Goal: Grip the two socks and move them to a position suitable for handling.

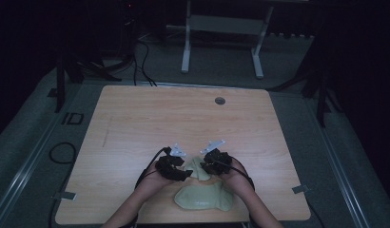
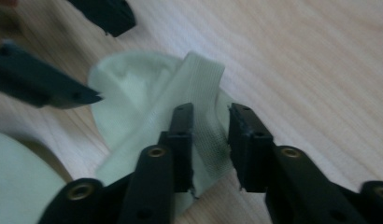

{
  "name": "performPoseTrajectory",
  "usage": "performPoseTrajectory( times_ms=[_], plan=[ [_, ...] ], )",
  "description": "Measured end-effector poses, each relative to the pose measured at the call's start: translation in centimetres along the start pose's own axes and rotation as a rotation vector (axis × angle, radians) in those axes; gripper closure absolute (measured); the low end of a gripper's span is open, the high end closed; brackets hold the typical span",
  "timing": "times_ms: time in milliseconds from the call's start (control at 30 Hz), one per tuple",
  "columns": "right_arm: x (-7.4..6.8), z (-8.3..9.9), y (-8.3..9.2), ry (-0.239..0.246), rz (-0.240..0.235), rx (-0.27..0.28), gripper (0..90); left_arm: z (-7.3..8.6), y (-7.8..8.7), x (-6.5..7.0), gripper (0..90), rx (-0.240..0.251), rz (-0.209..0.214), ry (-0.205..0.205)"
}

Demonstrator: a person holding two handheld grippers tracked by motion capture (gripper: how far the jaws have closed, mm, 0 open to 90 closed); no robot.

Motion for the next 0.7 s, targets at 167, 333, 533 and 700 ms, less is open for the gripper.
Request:
performPoseTrajectory(
  times_ms=[167,333,533,700],
  plan=[
    [0.0,0.4,-0.3,-0.005,-0.013,0.007,77.9,-0.4,-0.6,-0.1,57.0,-0.004,-0.015,-0.016],
    [-0.2,0.4,-0.4,0.012,0.000,0.015,84.0,-0.5,-0.6,-0.4,83.1,-0.008,-0.035,-0.007],
    [0.1,0.0,1.0,-0.011,0.019,0.065,85.5,-0.9,0.3,-0.5,87.4,0.013,-0.063,-0.016],
    [0.9,-0.6,4.5,-0.047,0.024,0.150,85.5,-1.7,2.5,-1.3,87.6,0.031,-0.092,-0.017]
  ],
)
Point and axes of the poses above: each handheld gripper's, and its own axes: y roughly backward along the jaws, z roughly out of its underside, x roughly to its right, the point moved 9 cm from there along -y, roughly forward along the jaws, and after that the axes turned 8 degrees about -z, right-handed, at the moved point
